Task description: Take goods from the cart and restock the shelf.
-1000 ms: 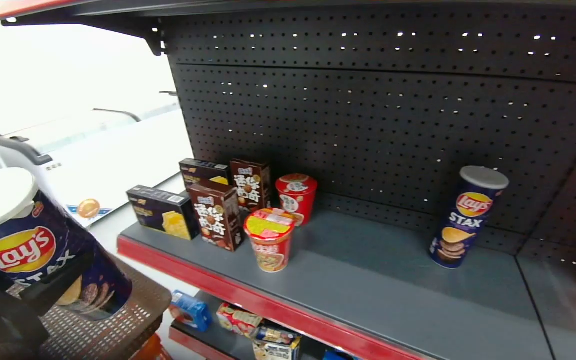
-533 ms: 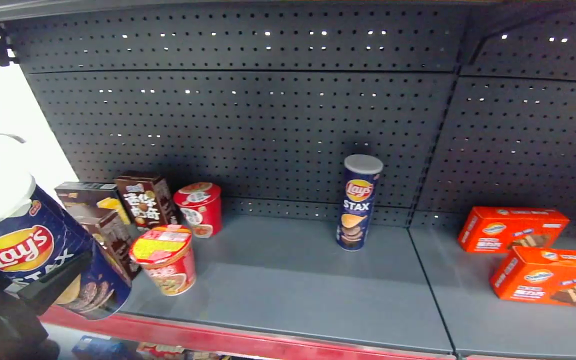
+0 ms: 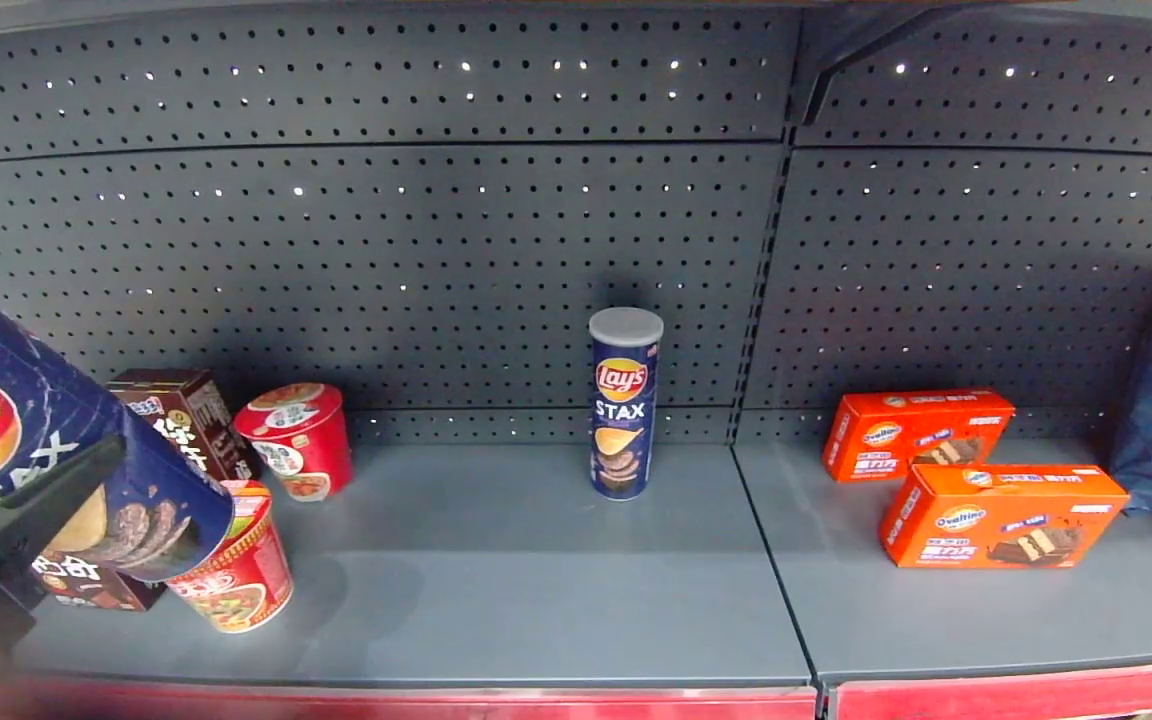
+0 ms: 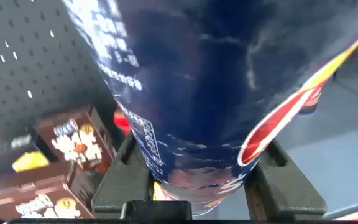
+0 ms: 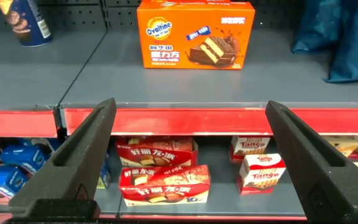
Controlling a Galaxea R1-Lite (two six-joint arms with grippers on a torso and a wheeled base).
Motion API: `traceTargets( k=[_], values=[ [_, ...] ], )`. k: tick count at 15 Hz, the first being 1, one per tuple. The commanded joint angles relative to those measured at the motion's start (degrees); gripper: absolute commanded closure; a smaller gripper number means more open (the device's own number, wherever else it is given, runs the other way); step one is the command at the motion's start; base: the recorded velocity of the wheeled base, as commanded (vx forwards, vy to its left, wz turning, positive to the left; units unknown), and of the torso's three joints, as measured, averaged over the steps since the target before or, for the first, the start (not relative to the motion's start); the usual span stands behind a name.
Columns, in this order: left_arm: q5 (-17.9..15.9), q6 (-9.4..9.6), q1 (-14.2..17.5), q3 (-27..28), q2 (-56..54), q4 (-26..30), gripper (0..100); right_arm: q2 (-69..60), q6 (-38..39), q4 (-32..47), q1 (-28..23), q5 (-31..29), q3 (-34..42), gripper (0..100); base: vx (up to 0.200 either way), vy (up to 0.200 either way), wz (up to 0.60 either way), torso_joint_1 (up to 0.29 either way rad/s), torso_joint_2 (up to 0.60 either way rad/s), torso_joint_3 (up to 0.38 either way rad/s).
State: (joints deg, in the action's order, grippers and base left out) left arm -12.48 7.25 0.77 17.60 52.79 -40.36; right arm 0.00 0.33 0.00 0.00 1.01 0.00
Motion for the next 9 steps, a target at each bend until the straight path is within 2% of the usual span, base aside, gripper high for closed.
traceTargets(
  k=[1,2,6,9],
  values=[
    [1.6,0.31,0.1,0.5,-0.8,0.0,100,0.0,0.0,0.0,0.0,0.0,0.0,0,0.000,0.000,0.00,0.000,0.00,0.000],
    [3.4,0.83,0.0,0.1,-1.0,0.0,100,0.0,0.0,0.0,0.0,0.0,0.0,0,0.000,0.000,0.00,0.000,0.00,0.000],
    [6.9,3.12,0.0,-0.5,-2.5,0.2,100,0.0,0.0,0.0,0.0,-0.1,0.0,0,0.000,0.000,0.00,0.000,0.00,0.000],
    [9.9,3.29,0.1,-1.3,-3.9,0.2,100,0.0,-0.1,0.0,0.0,0.0,0.0,0,0.000,0.000,0.00,0.000,0.00,0.000]
  ],
)
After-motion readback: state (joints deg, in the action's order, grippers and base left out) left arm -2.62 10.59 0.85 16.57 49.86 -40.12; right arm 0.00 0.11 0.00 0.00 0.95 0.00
